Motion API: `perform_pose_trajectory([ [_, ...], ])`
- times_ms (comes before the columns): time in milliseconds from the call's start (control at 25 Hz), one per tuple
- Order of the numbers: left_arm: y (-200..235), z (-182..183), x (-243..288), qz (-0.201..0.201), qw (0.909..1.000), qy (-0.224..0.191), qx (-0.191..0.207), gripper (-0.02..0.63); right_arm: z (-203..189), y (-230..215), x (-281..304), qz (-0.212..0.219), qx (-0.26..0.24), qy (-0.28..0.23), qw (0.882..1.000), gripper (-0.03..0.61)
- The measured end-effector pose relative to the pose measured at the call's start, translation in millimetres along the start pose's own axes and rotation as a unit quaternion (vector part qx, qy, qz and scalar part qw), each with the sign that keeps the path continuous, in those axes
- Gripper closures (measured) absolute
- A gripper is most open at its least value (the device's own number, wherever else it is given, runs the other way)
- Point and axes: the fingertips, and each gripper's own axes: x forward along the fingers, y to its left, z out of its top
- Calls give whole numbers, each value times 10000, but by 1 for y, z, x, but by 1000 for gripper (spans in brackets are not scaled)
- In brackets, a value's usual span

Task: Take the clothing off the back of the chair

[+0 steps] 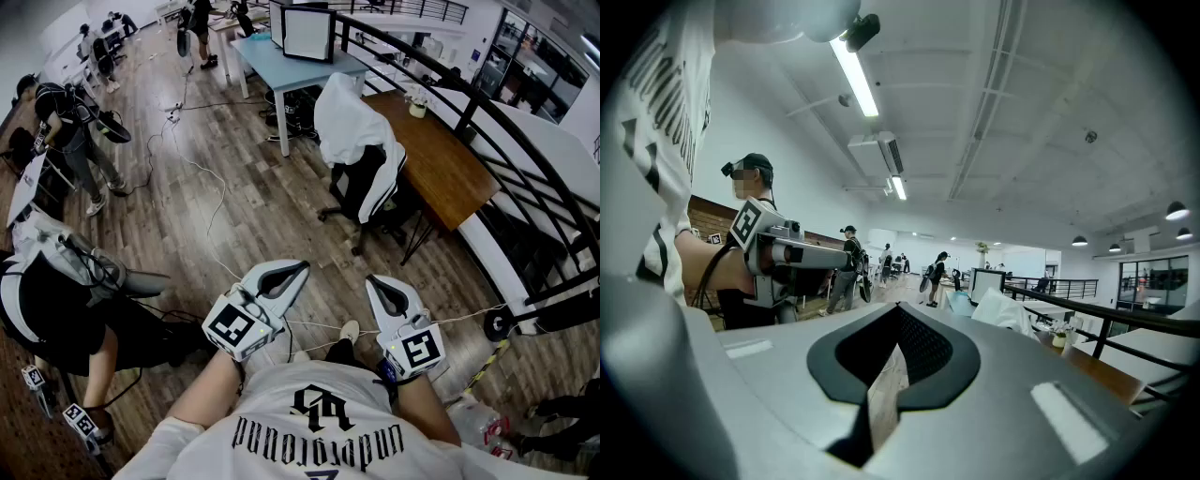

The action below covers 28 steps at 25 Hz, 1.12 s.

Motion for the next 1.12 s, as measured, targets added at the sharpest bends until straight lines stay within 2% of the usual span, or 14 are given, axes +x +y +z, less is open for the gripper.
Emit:
perform_pose_trajectory([
  [400,7,-3,-13,100,9999,-23,-26,565,5,8,7,36,-11,-53,10000,575],
  [640,23,-8,-7,203,9998,21,-77,565,5,-3,26,132,14,-14,9999,575],
  [840,54,-12,3,305,9995,40,-24,565,-3,-14,60,298,2,4,9996,575],
  [1120,117,-21,38,545,9983,172,-107,565,1,-59,123,509,23,-49,9987,575],
])
